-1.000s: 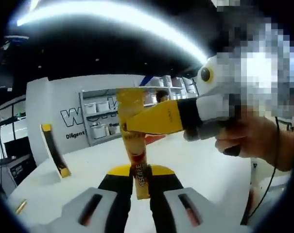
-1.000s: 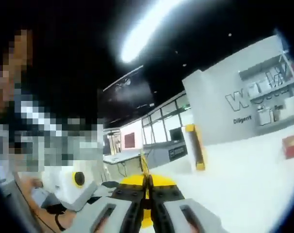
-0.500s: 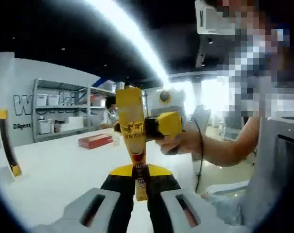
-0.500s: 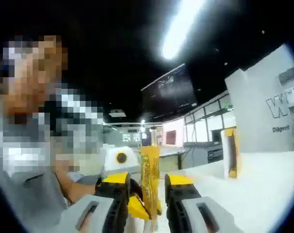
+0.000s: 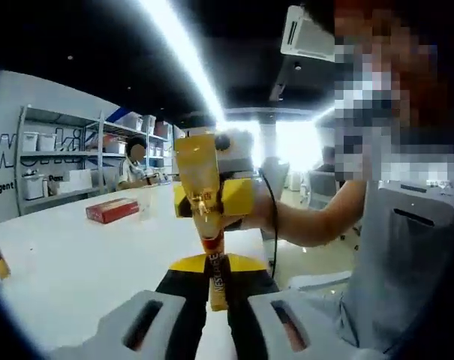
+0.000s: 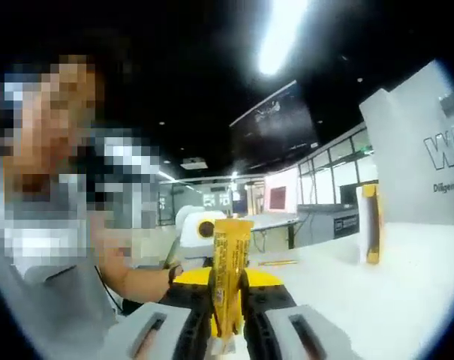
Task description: Tear open the coffee pouch, take out the coffee, and pour the coffee from the pouch into the cup
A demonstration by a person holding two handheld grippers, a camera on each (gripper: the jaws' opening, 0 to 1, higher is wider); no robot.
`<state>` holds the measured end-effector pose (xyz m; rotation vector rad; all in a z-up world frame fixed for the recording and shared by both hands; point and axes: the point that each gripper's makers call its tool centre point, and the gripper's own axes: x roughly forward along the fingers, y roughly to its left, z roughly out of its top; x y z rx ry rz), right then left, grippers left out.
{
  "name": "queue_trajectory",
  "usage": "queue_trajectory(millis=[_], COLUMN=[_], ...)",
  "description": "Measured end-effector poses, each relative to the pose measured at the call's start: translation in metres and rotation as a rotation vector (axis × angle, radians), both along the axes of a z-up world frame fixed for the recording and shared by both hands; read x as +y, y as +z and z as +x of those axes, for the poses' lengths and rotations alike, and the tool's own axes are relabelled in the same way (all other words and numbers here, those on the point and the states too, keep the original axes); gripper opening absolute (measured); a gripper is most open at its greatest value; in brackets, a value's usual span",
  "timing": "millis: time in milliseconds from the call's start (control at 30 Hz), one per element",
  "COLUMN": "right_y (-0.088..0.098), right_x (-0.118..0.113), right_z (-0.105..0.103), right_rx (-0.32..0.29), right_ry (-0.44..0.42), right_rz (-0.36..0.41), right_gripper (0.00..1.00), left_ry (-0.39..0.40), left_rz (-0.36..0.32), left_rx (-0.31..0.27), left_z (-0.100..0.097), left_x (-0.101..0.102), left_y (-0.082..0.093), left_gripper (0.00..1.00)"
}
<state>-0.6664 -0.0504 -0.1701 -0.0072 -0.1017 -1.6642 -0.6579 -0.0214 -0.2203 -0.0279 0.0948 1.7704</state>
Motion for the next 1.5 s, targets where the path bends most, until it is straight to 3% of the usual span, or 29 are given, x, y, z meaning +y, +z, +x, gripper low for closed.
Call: queue_trajectory(millis=[67, 133, 233, 300, 433, 500, 533, 733, 800, 867, 933, 967, 1000, 1033, 1067, 1133, 1233, 1300, 1333, 1433, 1500], right_y=[0.001, 0.000, -0.003, -0.007, -0.010, -0.012, -0.011, -0.008, -0.004, 0.003, 0.014, 0.021, 0.024, 0.029, 0.033, 0.043, 0.057, 0.058, 0.057, 0.052, 0.046], right_x=[0.003, 0.007, 0.008, 0.008, 0.005, 0.006, 0.006, 0.009, 0.008, 0.007, 0.009, 0.012, 0.015, 0.015, 0.016, 0.015, 0.020, 0.019, 0.018, 0.012, 0.007], right_z=[-0.016, -0.033, -0.044, -0.051, -0.051, -0.051, -0.052, -0.049, -0.045, -0.038, -0.033, -0.030, -0.029, -0.025, -0.019, -0.005, 0.011, 0.016, 0.015, 0.014, 0.022], right_rx=[-0.002, -0.020, -0.041, -0.025, -0.046, -0.050, -0.051, -0.009, 0.003, 0.002, -0.015, -0.026, -0.018, -0.006, -0.007, -0.017, -0.048, -0.064, -0.064, -0.069, -0.099], right_ry=[-0.101, -0.228, -0.342, -0.416, -0.459, -0.473, -0.473, -0.442, -0.394, -0.340, -0.295, -0.272, -0.266, -0.235, -0.194, -0.086, 0.049, 0.093, 0.093, 0.102, 0.152], right_rz=[-0.004, -0.015, -0.053, -0.058, -0.117, -0.126, -0.129, -0.109, -0.121, -0.155, -0.218, -0.253, -0.257, -0.273, -0.289, -0.329, -0.388, -0.372, -0.357, -0.308, -0.269], right_gripper=[0.12, 0.10, 0.09, 0.08, 0.08, 0.08, 0.08, 0.11, 0.19, 0.25, 0.28, 0.30, 0.30, 0.31, 0.31, 0.30, 0.26, 0.19, 0.18, 0.18, 0.13], left_ry=[0.090, 0.217, 0.469, 0.572, 0.711, 0.707, 0.707, 0.643, 0.622, 0.553, 0.429, 0.415, 0.355, 0.275, 0.231, 0.066, -0.042, -0.095, -0.127, -0.207, -0.218], left_rz=[0.014, 0.008, -0.065, -0.068, -0.039, -0.033, -0.032, -0.035, -0.053, -0.007, 0.022, 0.055, 0.095, 0.127, 0.161, 0.199, 0.234, 0.265, 0.259, 0.209, 0.200], left_rx=[0.049, 0.061, 0.151, 0.149, 0.173, 0.173, 0.173, 0.219, 0.213, 0.165, 0.122, 0.062, 0.047, -0.006, -0.041, -0.095, -0.168, -0.194, -0.222, -0.235, -0.237], left_z=[-0.014, -0.029, -0.053, -0.057, -0.063, -0.062, -0.062, -0.056, -0.056, -0.052, -0.041, -0.041, -0.036, -0.027, -0.022, 0.000, 0.014, 0.020, 0.025, 0.039, 0.044], left_x=[-0.002, -0.002, -0.011, -0.011, -0.018, -0.017, -0.017, -0.018, -0.021, -0.018, -0.010, -0.014, -0.012, -0.009, -0.010, -0.005, -0.007, -0.008, -0.008, -0.005, -0.002], left_y=[0.001, -0.003, -0.011, -0.014, -0.014, -0.016, -0.016, -0.011, -0.012, -0.009, -0.008, -0.007, -0.002, 0.001, 0.005, 0.010, 0.015, 0.020, 0.019, 0.014, 0.012], left_gripper=[0.19, 0.27, 0.26, 0.24, 0.22, 0.19, 0.13, 0.11, 0.10, 0.10, 0.10, 0.10, 0.10, 0.10, 0.10, 0.10, 0.10, 0.10, 0.10, 0.10, 0.10])
